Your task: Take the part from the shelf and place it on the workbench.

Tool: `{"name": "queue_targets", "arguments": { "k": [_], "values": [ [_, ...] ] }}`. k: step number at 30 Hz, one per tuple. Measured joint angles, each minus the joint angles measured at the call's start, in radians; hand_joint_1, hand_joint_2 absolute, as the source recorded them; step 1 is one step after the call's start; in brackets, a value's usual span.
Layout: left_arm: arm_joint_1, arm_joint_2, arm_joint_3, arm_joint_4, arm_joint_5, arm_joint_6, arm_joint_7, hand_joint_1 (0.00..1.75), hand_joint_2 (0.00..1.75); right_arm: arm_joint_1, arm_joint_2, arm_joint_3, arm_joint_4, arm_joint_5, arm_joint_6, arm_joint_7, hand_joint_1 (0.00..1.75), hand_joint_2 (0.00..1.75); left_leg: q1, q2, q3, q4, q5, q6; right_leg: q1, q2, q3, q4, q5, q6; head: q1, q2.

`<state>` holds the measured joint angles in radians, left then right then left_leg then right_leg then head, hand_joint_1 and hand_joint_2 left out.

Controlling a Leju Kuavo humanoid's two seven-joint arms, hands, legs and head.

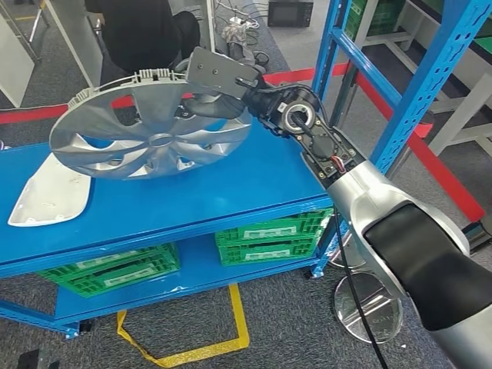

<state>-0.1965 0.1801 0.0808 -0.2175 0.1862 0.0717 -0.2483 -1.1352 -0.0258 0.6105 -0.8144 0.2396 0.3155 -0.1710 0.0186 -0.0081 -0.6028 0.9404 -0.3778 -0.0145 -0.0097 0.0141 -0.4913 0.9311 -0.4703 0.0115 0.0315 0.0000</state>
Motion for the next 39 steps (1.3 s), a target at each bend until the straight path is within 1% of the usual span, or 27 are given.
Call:
{"name": "queue_targets", "arguments": {
  "k": [14, 17, 22, 26, 31, 34, 39],
  "values": [
    [0.002, 0.000, 0.000, 0.000, 0.000, 0.000, 0.000, 0.00, 0.00, 0.000, 0.001, -0.006, -0.013, -0.010, 0.007, 0.002, 1.75, 1.75, 0.000, 0.000, 0.000, 0.000, 0.000, 0.000, 0.000, 0.000, 0.000, 0.000, 0.000, 0.000, 0.001, 0.000],
    [0.002, 0.000, 0.000, 0.000, 0.000, 0.003, 0.000, 0.00, 0.00, 0.000, 0.001, -0.007, -0.016, -0.058, 0.034, 0.005, 1.75, 1.75, 0.000, 0.000, 0.000, 0.000, 0.000, 0.000, 0.000, 0.000, -0.001, 0.000, 0.000, 0.000, 0.001, 0.000],
    [0.002, 0.000, 0.000, 0.000, 0.004, 0.019, -0.011, 0.00, 0.00, 0.001, 0.002, -0.009, -0.047, -0.216, 0.078, 0.035, 1.75, 1.75, 0.000, 0.000, 0.000, 0.000, 0.000, 0.000, 0.000, 0.000, -0.001, 0.000, 0.000, 0.000, 0.000, 0.000],
    [0.003, 0.000, 0.000, 0.000, 0.007, 0.024, -0.029, 0.00, 1.75, 0.018, 0.007, -0.009, -0.095, -0.303, 0.082, 0.062, 1.75, 1.75, 0.000, 0.000, 0.000, 0.000, 0.000, 0.000, 0.000, 0.000, -0.001, 0.000, 0.000, 0.000, 0.001, 0.000],
    [-0.004, -0.006, -0.001, 0.000, -0.015, 0.088, -0.089, 0.00, 1.75, 0.100, 0.028, -0.004, -0.213, -0.468, 0.104, 0.139, 1.75, 1.75, 0.000, 0.001, 0.000, 0.000, 0.000, 0.000, 0.000, 0.000, -0.001, 0.000, 0.000, 0.000, 0.001, 0.000],
    [-0.010, -0.013, -0.005, 0.000, -0.028, 0.111, -0.103, 0.00, 1.75, 0.145, 0.044, 0.002, -0.273, -0.541, 0.110, 0.160, 1.75, 1.75, 0.000, 0.000, 0.000, 0.000, 0.000, 0.000, 0.000, 0.000, -0.001, 0.000, 0.000, 0.000, 0.000, 0.000],
    [-0.011, -0.016, -0.006, 0.000, -0.029, 0.108, -0.104, 0.00, 1.75, 0.157, 0.048, 0.003, -0.297, -0.569, 0.113, 0.161, 1.75, 1.75, 0.000, 0.000, 0.000, 0.000, 0.000, 0.000, 0.000, 0.000, -0.001, 0.000, 0.000, 0.000, 0.000, 0.000]
  ]
}}
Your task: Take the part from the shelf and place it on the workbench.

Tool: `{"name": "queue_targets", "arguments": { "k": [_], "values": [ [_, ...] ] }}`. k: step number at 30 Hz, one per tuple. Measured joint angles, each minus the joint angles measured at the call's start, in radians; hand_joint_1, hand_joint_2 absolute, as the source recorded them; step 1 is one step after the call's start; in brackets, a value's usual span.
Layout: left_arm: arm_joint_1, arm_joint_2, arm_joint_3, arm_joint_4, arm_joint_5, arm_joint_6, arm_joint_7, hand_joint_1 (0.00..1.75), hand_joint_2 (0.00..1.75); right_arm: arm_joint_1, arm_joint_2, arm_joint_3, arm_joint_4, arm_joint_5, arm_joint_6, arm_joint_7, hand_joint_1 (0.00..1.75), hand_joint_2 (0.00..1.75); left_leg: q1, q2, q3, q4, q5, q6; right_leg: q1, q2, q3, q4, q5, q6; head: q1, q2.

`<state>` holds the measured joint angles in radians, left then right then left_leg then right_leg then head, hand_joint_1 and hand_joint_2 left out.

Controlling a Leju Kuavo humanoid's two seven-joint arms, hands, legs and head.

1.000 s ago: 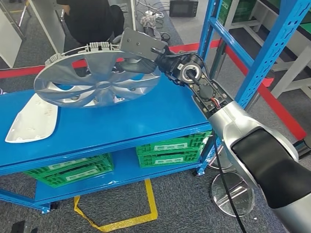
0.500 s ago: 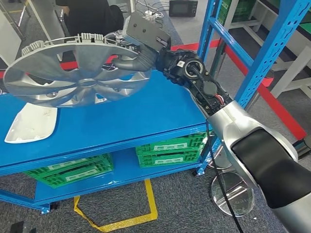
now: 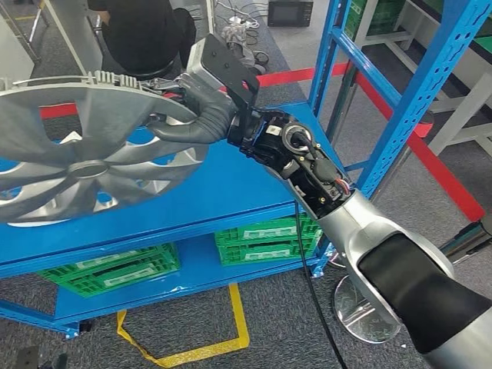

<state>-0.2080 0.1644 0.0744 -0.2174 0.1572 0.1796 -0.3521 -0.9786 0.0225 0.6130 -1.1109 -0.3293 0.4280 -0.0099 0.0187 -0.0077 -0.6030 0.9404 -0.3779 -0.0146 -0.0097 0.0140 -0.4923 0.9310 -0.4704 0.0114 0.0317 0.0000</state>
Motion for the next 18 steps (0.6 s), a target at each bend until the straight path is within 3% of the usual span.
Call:
{"name": "queue_targets", "arguments": {
  "k": [8, 12, 15, 18],
  "values": [
    [0.000, 0.000, 0.000, 0.000, 0.000, -0.005, 0.001, 0.00, 1.75, 0.001, 0.000, 0.000, -0.004, -0.004, 0.000, 0.000, 1.75, 1.75, 0.000, 0.000, 0.000, 0.000, 0.000, 0.000, 0.000, 0.000, 0.000, 0.000, 0.000, 0.000, 0.000, 0.000],
    [0.001, -0.001, 0.000, 0.000, 0.011, -0.059, 0.012, 0.00, 1.75, 0.019, 0.000, -0.001, -0.045, -0.012, -0.015, -0.003, 1.75, 1.75, 0.000, 0.000, 0.000, 0.000, 0.000, 0.000, 0.000, 0.000, 0.000, 0.000, 0.000, 0.000, 0.000, 0.000],
    [0.010, -0.004, 0.000, 0.000, 0.031, -0.095, 0.019, 0.00, 1.75, 0.072, -0.001, -0.003, -0.129, -0.013, -0.047, 0.011, 1.75, 1.75, 0.000, 0.000, 0.000, 0.000, 0.000, 0.000, 0.000, 0.000, -0.001, 0.000, 0.000, 0.000, 0.000, 0.000],
    [0.033, -0.008, 0.000, 0.001, 0.055, -0.133, 0.023, 0.00, 1.75, 0.184, -0.025, -0.022, -0.290, -0.045, -0.100, 0.081, 1.75, 1.75, 0.000, 0.001, 0.000, 0.000, -0.001, -0.001, 0.000, 0.001, -0.002, 0.000, -0.001, 0.000, 0.001, 0.000]
  ]
}}
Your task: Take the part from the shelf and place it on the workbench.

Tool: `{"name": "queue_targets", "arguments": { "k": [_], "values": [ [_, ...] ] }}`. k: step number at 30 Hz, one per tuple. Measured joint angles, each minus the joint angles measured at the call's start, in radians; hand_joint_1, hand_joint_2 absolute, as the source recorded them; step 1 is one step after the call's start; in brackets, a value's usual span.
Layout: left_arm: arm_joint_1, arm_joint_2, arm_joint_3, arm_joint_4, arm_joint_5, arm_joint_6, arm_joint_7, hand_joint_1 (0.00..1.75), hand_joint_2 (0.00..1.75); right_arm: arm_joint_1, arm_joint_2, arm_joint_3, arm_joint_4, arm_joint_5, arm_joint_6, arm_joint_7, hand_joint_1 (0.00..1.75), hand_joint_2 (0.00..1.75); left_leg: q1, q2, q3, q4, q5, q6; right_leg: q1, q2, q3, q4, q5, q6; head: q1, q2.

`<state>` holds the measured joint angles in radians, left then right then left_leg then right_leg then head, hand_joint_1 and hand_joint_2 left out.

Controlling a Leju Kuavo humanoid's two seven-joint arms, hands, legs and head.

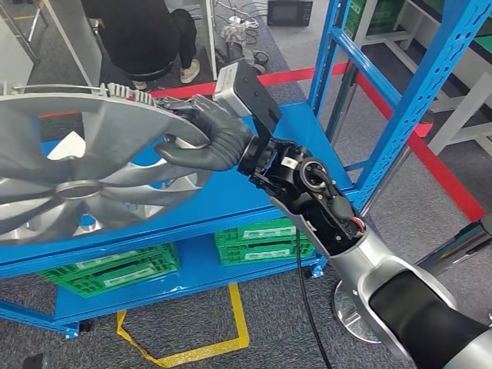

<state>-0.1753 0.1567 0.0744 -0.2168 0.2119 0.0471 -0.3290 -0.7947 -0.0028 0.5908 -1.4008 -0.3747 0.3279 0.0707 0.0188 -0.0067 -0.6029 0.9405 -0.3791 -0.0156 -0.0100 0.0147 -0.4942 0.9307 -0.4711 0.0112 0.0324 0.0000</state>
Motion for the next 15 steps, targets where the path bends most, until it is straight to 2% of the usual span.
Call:
{"name": "queue_targets", "arguments": {
  "k": [10, 15],
  "values": [
    [0.003, -0.002, 0.000, 0.001, -0.016, -0.029, -0.001, 0.00, 1.75, 0.091, -0.050, -0.012, -0.205, -0.039, -0.062, 0.072, 1.75, 1.75, 0.000, 0.001, 0.000, 0.000, -0.001, -0.001, 0.000, 0.000, 0.000, 0.000, -0.001, 0.000, 0.000, 0.000],
    [0.003, -0.004, -0.001, 0.002, -0.017, 0.013, -0.015, 0.00, 1.75, 0.114, -0.069, -0.012, -0.260, -0.045, -0.088, 0.082, 1.75, 1.75, 0.000, 0.001, 0.000, 0.000, -0.001, -0.001, 0.000, 0.001, 0.000, 0.000, -0.001, 0.000, 0.000, 0.000]
  ]
}}
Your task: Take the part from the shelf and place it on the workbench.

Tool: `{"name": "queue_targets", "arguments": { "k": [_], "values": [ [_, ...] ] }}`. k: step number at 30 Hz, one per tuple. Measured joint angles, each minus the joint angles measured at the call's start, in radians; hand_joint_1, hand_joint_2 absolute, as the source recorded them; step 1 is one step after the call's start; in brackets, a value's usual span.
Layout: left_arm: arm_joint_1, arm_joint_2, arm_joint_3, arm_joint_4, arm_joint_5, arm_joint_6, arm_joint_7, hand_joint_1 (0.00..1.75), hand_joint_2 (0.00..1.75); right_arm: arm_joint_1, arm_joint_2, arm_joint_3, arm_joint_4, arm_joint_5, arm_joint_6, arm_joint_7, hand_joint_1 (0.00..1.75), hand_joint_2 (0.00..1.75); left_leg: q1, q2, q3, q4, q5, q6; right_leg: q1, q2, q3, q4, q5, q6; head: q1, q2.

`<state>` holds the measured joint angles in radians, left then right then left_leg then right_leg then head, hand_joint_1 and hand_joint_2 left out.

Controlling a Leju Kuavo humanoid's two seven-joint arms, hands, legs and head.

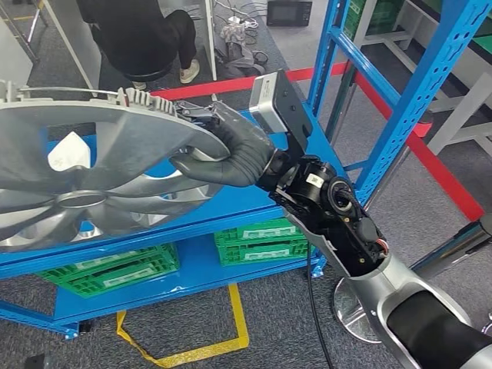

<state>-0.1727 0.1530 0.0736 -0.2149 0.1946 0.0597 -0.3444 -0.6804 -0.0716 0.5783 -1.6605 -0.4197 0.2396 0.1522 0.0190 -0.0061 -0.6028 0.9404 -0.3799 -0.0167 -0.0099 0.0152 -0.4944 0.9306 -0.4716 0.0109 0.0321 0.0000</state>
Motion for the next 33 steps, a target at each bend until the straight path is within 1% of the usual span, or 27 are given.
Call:
{"name": "queue_targets", "arguments": {
  "k": [13, 15, 18, 20, 25, 33],
  "values": [
    [0.000, -0.002, 0.000, 0.001, 0.001, 0.011, -0.006, 0.00, 1.75, 0.020, -0.021, 0.000, -0.056, 0.001, -0.010, -0.001, 1.75, 1.75, 0.000, 0.000, 0.000, 0.000, 0.000, 0.000, 0.000, 0.000, 0.000, 0.000, 0.000, 0.000, 0.000, 0.000],
    [-0.001, -0.002, 0.000, 0.001, 0.001, 0.011, -0.007, 0.00, 1.75, 0.021, -0.022, 0.000, -0.058, 0.025, -0.025, -0.017, 1.75, 1.75, 0.000, 0.000, 0.000, 0.000, 0.000, 0.000, 0.000, 0.000, 0.000, 0.000, 0.000, 0.000, 0.000, 0.000],
    [-0.002, -0.002, 0.000, 0.001, 0.000, 0.019, -0.009, 0.00, 1.75, 0.024, -0.022, 0.000, -0.058, 0.088, -0.062, -0.068, 1.75, 1.75, 0.000, 0.000, 0.000, 0.000, 0.000, 0.000, 0.000, 0.000, 0.000, 0.000, 0.000, 0.000, 0.000, 0.000],
    [-0.004, -0.002, 0.000, 0.001, -0.002, 0.024, -0.009, 0.00, 1.75, 0.025, -0.022, -0.001, -0.058, 0.097, -0.072, -0.080, 1.75, 1.75, 0.000, 0.000, 0.000, 0.000, 0.000, 0.000, 0.000, 0.000, 0.000, 0.000, 0.000, 0.000, 0.000, 0.000],
    [-0.007, -0.002, 0.000, 0.001, -0.006, 0.030, -0.009, 0.00, 1.75, 0.026, -0.034, -0.002, -0.058, 0.008, -0.010, -0.055, 1.75, 1.75, 0.000, 0.000, 0.000, 0.000, 0.000, 0.000, 0.000, 0.000, 0.000, 0.000, 0.000, 0.000, 0.000, 0.000],
    [-0.003, -0.007, -0.001, 0.001, -0.008, 0.071, -0.009, 0.00, 1.75, 0.039, -0.047, -0.017, -0.058, 0.028, -0.002, -0.134, 1.75, 1.75, 0.000, 0.000, 0.000, 0.000, 0.000, 0.000, 0.000, 0.000, 0.000, 0.000, 0.000, 0.000, 0.000, 0.000]
  ]
}}
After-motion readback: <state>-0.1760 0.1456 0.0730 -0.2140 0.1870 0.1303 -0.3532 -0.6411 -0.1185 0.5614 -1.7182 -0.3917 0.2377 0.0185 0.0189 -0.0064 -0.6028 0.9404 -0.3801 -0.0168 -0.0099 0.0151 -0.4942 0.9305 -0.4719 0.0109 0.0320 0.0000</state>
